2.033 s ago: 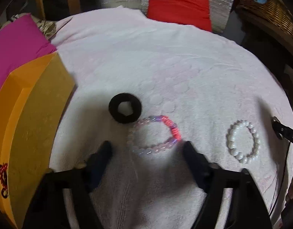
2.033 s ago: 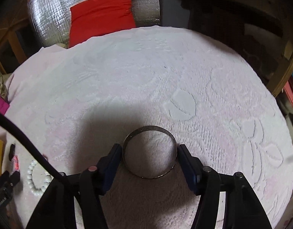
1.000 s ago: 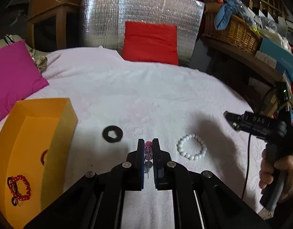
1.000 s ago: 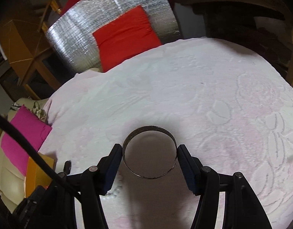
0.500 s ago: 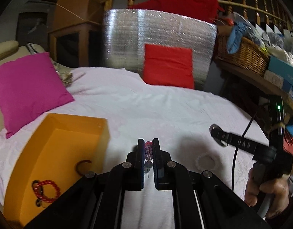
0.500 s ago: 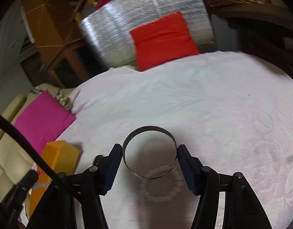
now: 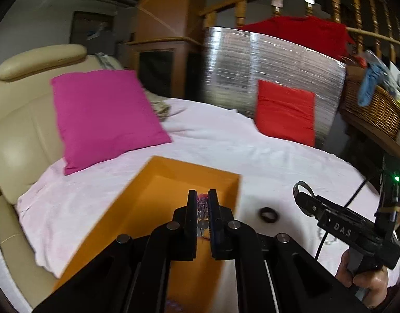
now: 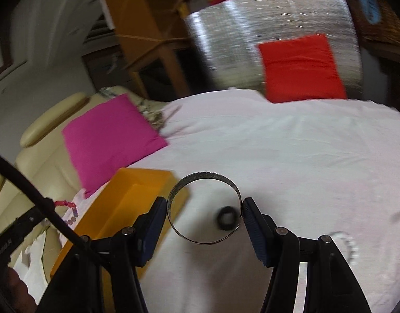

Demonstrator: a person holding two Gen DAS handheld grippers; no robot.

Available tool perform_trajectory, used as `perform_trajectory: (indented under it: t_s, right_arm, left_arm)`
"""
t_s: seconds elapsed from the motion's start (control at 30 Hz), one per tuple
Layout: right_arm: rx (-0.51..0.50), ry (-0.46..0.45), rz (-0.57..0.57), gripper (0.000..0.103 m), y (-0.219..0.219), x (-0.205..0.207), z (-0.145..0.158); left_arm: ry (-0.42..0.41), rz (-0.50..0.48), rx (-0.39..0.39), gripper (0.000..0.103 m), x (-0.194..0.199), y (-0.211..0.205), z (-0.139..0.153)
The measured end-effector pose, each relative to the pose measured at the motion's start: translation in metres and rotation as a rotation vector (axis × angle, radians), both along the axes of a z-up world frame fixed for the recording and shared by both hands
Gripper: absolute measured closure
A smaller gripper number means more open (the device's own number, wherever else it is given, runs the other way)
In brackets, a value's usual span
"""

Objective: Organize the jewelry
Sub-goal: 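Carry silver bangle and pink bracelet into the orange box and open both grippers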

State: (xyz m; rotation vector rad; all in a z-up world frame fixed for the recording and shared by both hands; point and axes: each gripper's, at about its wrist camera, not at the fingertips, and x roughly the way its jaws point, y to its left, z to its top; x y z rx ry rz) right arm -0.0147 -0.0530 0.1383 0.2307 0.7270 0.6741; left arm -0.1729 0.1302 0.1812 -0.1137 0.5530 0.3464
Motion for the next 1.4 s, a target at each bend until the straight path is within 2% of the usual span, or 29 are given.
perform_trajectory:
  t_s: [0.17,0.3,0.53,0.83,1.23,1.33,1.4]
  right_arm:
    - [0.039,-0.018,0.108,0.04,0.042,-0.022,0.007]
    - [0.059,-0.029,0.204,0.04,0.08,-0.043,0.01]
    - [-0.029,-0.048,0.349,0.04,0.125,-0.073,-0.006]
    - [-0.131,-0.055,0.452,0.04,0.143,-0.093,-0.029]
    - [-0.19,-0.09,0.481,0.038,0.145,-0.098,-0.032]
    - [-0.187,-0.097,0.475,0.032,0.142,-0.097,-0.029]
    - [-0.166,-0.097,0.456,0.03,0.136,-0.094,-0.026]
  left_arm:
    - [0.016,0.062,0.013,0.095,-0.019,0.028,0.0]
    - [0.066,0.09,0.011,0.095,-0.032,0.046,-0.013]
    - [0.174,0.122,-0.017,0.095,-0.041,0.059,-0.048]
    - [0.305,0.203,-0.062,0.095,-0.036,0.071,-0.082]
    - [0.391,0.259,-0.102,0.095,-0.032,0.084,-0.101]
    - [0.394,0.27,-0.109,0.085,-0.031,0.086,-0.1]
    - [0.393,0.277,-0.107,0.07,-0.031,0.086,-0.098]
